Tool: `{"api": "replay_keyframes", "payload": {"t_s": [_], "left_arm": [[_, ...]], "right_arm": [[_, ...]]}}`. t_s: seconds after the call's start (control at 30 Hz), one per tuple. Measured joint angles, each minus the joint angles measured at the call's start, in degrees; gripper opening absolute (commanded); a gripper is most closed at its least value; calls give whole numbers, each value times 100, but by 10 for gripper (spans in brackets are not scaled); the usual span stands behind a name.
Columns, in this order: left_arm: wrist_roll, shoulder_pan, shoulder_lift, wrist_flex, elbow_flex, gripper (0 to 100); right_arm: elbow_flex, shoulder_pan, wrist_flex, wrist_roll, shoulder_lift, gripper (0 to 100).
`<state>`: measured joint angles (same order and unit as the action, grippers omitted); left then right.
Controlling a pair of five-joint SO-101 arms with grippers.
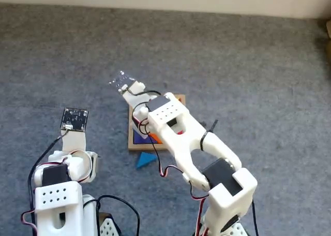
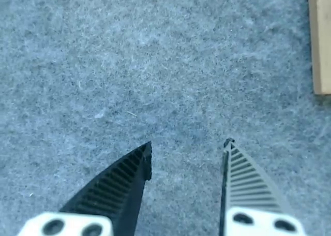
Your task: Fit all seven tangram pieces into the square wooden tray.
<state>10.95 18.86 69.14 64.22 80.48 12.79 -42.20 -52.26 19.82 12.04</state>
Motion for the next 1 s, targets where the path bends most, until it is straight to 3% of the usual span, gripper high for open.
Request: {"api": "replay_keyframes", "payload": {"t_s": [0.33,0.53,0.8,1.0], "left_arm": [[0,0,0,0,0,221],[0,0,0,0,0,221],[0,0,0,0,0,221],[0,0,0,0,0,221]], "right_arm": [[-105,-88,-202,0,0,197],[-105,-88,-211,0,0,286],[-105,-88,-211,0,0,289],[-105,-88,-211,0,0,114]]}}
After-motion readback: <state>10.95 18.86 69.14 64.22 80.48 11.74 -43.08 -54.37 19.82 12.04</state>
